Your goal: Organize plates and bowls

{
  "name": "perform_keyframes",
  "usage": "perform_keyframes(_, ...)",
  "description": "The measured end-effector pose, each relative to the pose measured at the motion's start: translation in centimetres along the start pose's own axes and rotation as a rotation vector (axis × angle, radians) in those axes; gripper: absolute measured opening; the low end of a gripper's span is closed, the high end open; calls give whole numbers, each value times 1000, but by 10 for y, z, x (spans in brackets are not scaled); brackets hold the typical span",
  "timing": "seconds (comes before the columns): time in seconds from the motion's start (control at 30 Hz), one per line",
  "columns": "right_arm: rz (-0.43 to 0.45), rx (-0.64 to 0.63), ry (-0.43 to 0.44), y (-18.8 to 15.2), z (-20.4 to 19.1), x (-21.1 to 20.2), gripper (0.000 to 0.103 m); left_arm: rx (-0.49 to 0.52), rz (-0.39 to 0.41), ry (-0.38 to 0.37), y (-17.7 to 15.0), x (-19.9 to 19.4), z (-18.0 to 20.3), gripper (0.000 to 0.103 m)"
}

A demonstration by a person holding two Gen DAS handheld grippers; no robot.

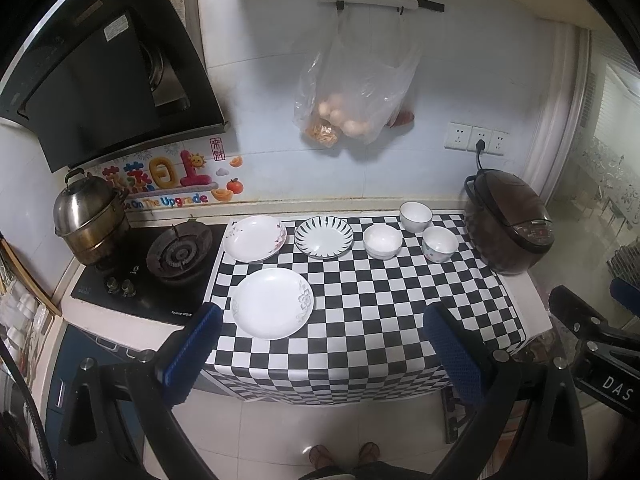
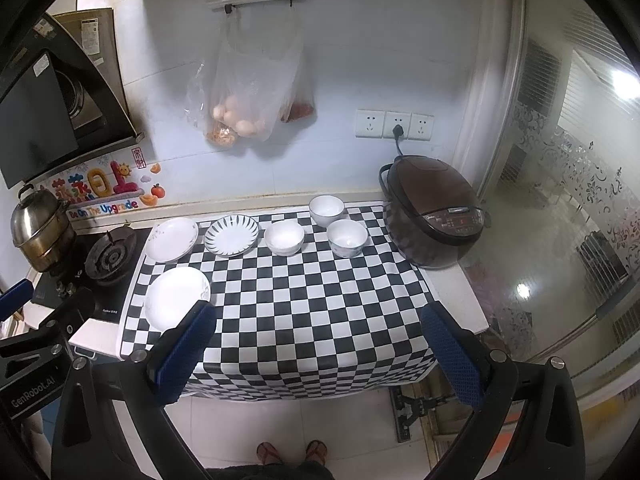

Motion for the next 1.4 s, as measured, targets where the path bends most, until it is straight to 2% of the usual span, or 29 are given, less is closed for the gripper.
perform_keyframes(1.4, 6, -15, 9, 4, -8, 9, 103, -7, 0, 3, 4, 4, 1, 103)
Point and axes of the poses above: each gripper's, at about its wrist camera, not at the fingertips, and x roughly the way its jaws point, z to its right, y to its top, the point moved 9 cm from there along x, roughly the way its jaws point, and after that the axes turned 4 degrees about -x, right-handed, at the moved point
